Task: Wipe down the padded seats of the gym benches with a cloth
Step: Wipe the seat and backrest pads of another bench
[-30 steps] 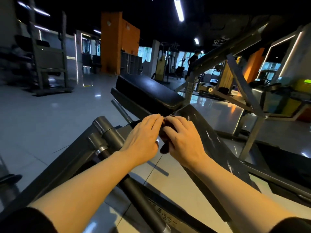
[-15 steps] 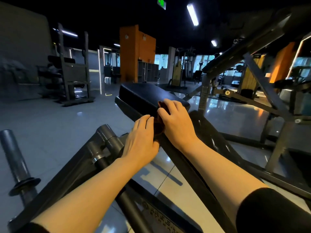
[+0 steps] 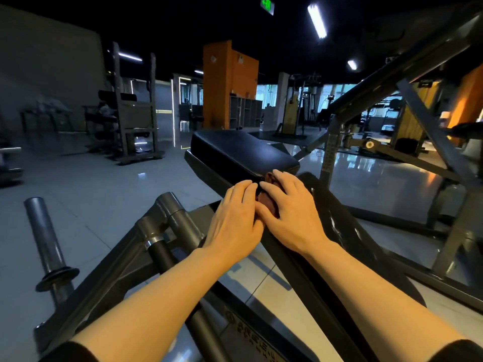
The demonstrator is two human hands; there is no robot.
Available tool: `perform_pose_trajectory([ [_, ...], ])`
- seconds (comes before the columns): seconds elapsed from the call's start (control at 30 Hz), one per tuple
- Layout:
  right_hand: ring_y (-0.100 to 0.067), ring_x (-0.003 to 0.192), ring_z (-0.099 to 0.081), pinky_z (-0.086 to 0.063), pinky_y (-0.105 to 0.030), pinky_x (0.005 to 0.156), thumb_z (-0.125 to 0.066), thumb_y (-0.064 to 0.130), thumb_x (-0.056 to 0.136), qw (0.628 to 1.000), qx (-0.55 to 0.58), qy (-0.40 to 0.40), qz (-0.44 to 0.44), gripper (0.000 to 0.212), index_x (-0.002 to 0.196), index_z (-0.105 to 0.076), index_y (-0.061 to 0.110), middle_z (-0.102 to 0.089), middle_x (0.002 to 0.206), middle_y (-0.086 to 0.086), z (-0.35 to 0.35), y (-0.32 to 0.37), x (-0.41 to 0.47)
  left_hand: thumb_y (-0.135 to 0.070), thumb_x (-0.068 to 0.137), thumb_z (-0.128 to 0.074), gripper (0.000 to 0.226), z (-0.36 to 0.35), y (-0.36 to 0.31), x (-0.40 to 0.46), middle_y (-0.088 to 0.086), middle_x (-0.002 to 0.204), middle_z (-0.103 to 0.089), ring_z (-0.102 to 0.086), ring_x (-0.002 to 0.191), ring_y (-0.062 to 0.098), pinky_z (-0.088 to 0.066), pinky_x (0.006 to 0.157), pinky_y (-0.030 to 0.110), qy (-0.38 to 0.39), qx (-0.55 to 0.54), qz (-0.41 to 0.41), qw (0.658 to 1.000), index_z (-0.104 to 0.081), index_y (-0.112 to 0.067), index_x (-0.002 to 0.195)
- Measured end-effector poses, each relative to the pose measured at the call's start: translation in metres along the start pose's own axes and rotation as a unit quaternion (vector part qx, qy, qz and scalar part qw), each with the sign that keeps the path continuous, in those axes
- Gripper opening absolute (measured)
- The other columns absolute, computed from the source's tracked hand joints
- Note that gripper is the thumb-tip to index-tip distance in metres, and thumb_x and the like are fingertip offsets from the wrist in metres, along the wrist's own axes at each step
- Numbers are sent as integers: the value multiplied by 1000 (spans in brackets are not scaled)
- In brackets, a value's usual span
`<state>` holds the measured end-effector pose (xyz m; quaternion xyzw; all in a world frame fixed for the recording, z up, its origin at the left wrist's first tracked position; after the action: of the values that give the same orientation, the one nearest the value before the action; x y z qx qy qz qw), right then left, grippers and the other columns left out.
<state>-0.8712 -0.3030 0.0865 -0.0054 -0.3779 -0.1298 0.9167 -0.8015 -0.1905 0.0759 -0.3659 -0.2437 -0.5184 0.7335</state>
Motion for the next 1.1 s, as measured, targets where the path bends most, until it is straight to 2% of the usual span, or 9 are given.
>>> perform_pose_trajectory([
  [0.1,-20,145,-23,-27,-47,116,-36,46,97,999,43,-1,19,50,141,-47,27,-33,154,-2,0,-12,-9,-22,90,-60,59,-14,-14,-10,5,142,-40,-40,128,15,-43,105,36,7,-6,-17,1000,-36,-11,142],
  [0.23,-16,146,-20,-19,-50,118,-35,44,99,995,102,-6,-21,47,143,-45,29,-30,156,2,-1,-21,-8,-25,87,-65,67,-18,-20,-19,3,143,-37,-39,127,13,-42,104,32,20,-1,-23,1000,-32,-13,144],
  [0.47,-22,146,-23,-14,-44,121,-39,30,103,967,141,-21,-209,39,140,-50,18,-35,154,-3,1,-61,-22,-24,89,-63,69,-4,-35,-17,6,149,-29,-32,133,18,-36,109,33,58,28,-42,997,-29,-9,147],
  [0.57,-17,147,-18,-12,-31,118,-41,30,103,969,158,-22,-188,41,141,-48,19,-34,155,-1,6,-44,-44,-24,88,-64,64,-15,-51,-17,6,144,-37,-38,130,19,-39,108,36,46,16,-42,998,-35,-10,143],
  [0.67,-12,147,-14,-12,-28,117,-40,32,103,973,154,-6,-169,44,146,-42,23,-28,158,4,12,-45,-73,-21,88,-63,54,-30,-70,-25,8,138,-44,-41,128,21,-33,111,35,29,14,-49,998,-43,-9,137],
  [0.73,-11,147,-14,-11,-28,117,-39,31,103,969,146,9,-200,44,146,-40,24,-26,158,5,16,-60,-95,-18,84,-67,54,-39,-81,-36,11,134,-49,-44,127,25,-31,111,39,32,32,-68,997,-48,-7,134],
  [0.87,-16,147,-17,-14,-39,122,-38,27,103,952,123,3,-282,43,145,-44,20,-30,157,1,19,-80,-121,-17,76,-75,60,-52,-90,-57,17,131,-52,-47,125,31,-40,106,52,55,66,-99,991,-52,-1,130],
  [0.97,-20,146,-22,-16,-44,121,-38,28,102,956,103,-15,-274,40,138,-52,19,-38,152,0,17,-61,-120,-12,78,-71,57,-59,-102,-68,14,129,-52,-47,123,28,-41,105,52,49,31,-88,994,-50,-2,130],
  [1.1,-15,148,-13,-13,-43,122,-38,29,104,959,146,-17,-241,41,143,-46,22,-29,157,3,22,-54,-144,-12,82,-67,58,-68,-116,-85,13,133,-49,-44,125,25,-39,107,47,57,-2,-72,996,-45,-3,135],
])
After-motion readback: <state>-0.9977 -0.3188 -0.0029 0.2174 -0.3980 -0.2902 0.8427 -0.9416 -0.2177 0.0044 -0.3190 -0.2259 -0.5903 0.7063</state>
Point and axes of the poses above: each hand's wrist, its own x-axis towards the middle knuckle, its own z-axis out of the back of the hand, y = z × x, the point moved 4 cm from there along x, towards the middle knuckle
